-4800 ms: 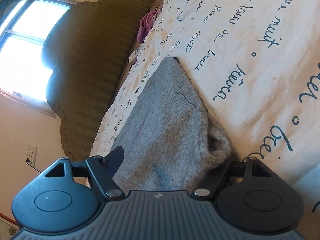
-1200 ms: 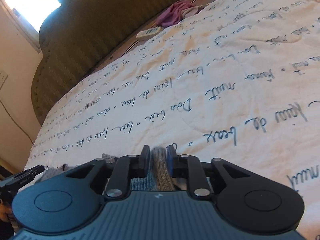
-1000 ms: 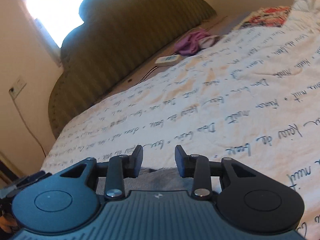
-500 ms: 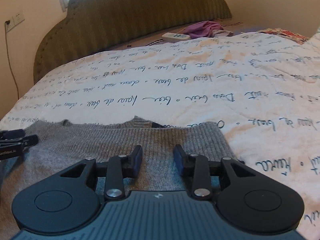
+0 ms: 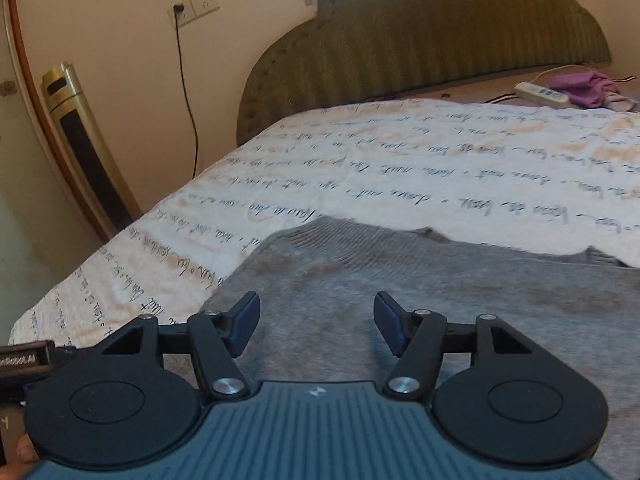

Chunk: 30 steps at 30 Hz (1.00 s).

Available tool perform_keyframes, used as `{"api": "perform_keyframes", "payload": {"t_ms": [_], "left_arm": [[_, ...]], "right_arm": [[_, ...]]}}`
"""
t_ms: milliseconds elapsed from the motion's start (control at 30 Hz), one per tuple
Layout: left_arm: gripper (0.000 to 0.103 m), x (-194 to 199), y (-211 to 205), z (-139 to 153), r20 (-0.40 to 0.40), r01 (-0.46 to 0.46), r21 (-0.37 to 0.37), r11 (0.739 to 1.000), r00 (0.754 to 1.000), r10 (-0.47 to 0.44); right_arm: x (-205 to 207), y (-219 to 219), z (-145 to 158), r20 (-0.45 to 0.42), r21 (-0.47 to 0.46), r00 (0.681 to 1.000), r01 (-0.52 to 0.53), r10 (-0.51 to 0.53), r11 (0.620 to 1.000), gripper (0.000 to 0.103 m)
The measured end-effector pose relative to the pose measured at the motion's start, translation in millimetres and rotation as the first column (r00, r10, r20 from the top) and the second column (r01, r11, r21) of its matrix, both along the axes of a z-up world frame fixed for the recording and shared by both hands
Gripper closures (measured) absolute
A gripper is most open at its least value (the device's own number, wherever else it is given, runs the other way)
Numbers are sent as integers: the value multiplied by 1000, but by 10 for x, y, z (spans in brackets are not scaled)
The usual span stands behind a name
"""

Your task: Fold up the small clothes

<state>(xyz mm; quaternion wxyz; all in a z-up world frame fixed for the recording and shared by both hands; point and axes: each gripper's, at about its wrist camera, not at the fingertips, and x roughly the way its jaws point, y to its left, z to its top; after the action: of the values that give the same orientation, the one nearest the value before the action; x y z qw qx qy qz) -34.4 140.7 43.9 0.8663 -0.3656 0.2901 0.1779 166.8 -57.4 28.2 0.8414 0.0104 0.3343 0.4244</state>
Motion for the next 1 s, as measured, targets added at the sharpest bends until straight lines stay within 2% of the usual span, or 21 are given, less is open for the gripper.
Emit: {"api": "perform_keyframes", "payload": {"t_ms": [67, 100, 133, 233, 367, 467, 633, 767, 900, 1000], "left_arm": [[28, -13, -12, 5, 16, 33, -52, 998, 999, -32], [26, 16, -17, -1, 17, 64, -77, 995, 998, -63], [26, 42, -17, -18, 11, 83, -98, 992, 997, -82], [26, 47, 6, -128, -11, 69, -143, 987, 997, -72], [26, 22, 27, -160, 5, 70, -159, 985, 998, -70], [25, 35, 38, -167, 7, 59, -176, 983, 998, -58], [16, 145, 12, -152, -3, 63, -166, 984, 998, -64], [15, 230, -13, -139, -17, 64, -148, 987, 998, -67], [16, 289, -27, -111, -43, 65, -129, 989, 997, -71], [29, 307, -58, -96, -65, 67, -89, 994, 995, -73]], "right_arm": [[17, 195, -191, -6, -85, 1000, -2, 2, 996, 40], [-38, 201, -264, 66, -76, 998, 4, 1, 997, 38], [-62, 212, -292, 83, -80, 997, 5, 2, 997, 37], [-85, 212, -222, 70, -102, 998, 15, -7, 995, 37], [-52, 120, -16, 3, -36, 998, 56, -56, 998, 36], [-18, 163, 142, -24, 33, 999, 48, -47, 998, 36], [90, 556, 184, -88, 28, 996, -28, 30, 999, 32], [334, 841, -111, -261, -38, 965, -18, 7, 999, 22], [336, 808, -201, -259, 11, 966, 0, 3, 1000, 17], [303, 818, -183, -239, -10, 971, -19, 16, 1000, 17]]}}
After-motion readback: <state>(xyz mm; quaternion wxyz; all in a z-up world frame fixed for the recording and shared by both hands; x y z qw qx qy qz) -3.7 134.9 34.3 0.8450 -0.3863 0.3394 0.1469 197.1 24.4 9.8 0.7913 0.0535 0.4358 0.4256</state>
